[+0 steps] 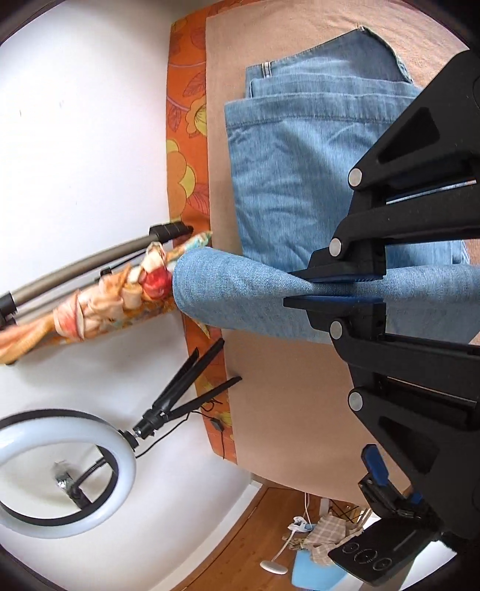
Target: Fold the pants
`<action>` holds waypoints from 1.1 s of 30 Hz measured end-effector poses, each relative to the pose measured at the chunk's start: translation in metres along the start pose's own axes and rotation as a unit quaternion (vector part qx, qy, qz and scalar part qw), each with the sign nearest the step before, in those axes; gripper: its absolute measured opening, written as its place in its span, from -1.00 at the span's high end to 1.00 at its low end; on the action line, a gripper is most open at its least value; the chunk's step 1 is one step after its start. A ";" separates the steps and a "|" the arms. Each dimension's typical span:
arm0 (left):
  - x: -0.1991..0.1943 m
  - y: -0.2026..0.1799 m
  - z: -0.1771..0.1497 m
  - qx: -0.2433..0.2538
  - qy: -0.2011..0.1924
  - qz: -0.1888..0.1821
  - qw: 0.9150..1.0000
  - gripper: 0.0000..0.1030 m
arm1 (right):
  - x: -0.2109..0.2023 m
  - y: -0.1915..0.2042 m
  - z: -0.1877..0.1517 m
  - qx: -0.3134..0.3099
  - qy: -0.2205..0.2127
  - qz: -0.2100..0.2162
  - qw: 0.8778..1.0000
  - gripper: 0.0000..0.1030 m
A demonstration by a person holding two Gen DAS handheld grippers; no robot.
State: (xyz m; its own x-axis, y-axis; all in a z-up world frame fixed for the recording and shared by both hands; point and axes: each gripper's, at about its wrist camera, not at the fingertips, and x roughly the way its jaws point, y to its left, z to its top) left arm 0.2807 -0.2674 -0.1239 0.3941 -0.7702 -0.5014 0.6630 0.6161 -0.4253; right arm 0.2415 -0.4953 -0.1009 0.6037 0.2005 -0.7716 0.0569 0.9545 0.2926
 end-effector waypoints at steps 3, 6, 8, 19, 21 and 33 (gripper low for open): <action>0.017 -0.002 -0.005 0.007 0.019 0.007 1.000 0.14 | -0.013 -0.023 0.000 0.015 -0.005 -0.013 1.000 0.89; 0.037 -0.014 -0.014 0.028 0.043 0.005 0.999 0.14 | -0.023 -0.046 0.001 0.024 -0.005 -0.031 0.999 0.89; 0.052 -0.023 -0.017 0.042 0.056 0.000 0.998 0.14 | -0.028 -0.063 0.003 0.031 -0.005 -0.047 0.998 0.89; 0.088 -0.068 -0.037 0.079 0.094 -0.015 0.992 0.14 | -0.011 -0.126 0.012 0.038 0.015 -0.117 0.992 0.89; 0.093 -0.074 -0.041 0.086 0.103 -0.014 0.991 0.14 | -0.002 -0.129 0.012 0.034 0.021 -0.128 0.991 0.89; 0.109 -0.094 -0.053 0.106 0.122 0.014 0.987 0.14 | 0.022 -0.152 0.003 0.032 0.035 -0.150 0.987 0.89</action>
State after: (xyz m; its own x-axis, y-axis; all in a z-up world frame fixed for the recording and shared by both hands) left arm 0.2277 -0.4011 -0.1783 0.2667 -0.6744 -0.6885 0.7818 0.5692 -0.2546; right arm 0.2486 -0.6370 -0.1603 0.4958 -0.0732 -0.8653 0.2770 0.9577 0.0777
